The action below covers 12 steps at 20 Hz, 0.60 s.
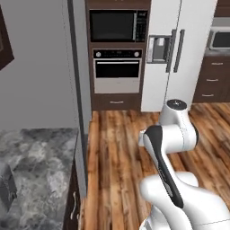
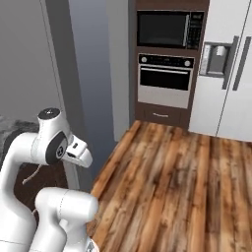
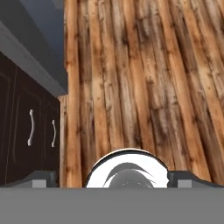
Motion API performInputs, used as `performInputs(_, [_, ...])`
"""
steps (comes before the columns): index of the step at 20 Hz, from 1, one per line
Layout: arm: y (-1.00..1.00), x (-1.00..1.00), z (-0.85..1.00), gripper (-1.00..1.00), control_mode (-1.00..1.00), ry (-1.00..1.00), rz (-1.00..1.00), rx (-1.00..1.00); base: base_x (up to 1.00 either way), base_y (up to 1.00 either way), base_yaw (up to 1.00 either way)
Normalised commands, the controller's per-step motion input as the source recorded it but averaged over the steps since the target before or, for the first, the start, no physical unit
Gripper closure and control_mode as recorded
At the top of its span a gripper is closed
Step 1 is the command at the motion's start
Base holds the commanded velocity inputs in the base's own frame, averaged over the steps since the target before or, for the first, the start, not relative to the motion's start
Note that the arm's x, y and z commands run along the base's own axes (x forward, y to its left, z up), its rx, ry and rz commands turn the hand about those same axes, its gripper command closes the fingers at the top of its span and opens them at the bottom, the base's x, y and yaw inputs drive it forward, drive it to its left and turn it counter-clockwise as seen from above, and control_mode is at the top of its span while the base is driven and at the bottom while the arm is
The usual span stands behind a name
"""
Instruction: Four empty soda cans are scattered around the kitchen. Gather all the cans and cluster them next to the stove for recycling.
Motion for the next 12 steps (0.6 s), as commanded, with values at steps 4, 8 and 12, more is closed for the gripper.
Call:
performInputs(4, [0.0, 0.0, 0.0, -1.0, 1.0, 0.0, 0.0, 0.0, 0.97, -0.41, 0.09])
performInputs(8, [0.0, 0.0, 0.0, -1.0, 1.0, 0.0, 0.0, 0.0, 0.96, -0.45, 0.03])
performInputs(12, [0.0, 0.0, 0.0, -1.0, 1.0, 0.0, 0.0, 0.0, 0.97, -0.58, 0.0])
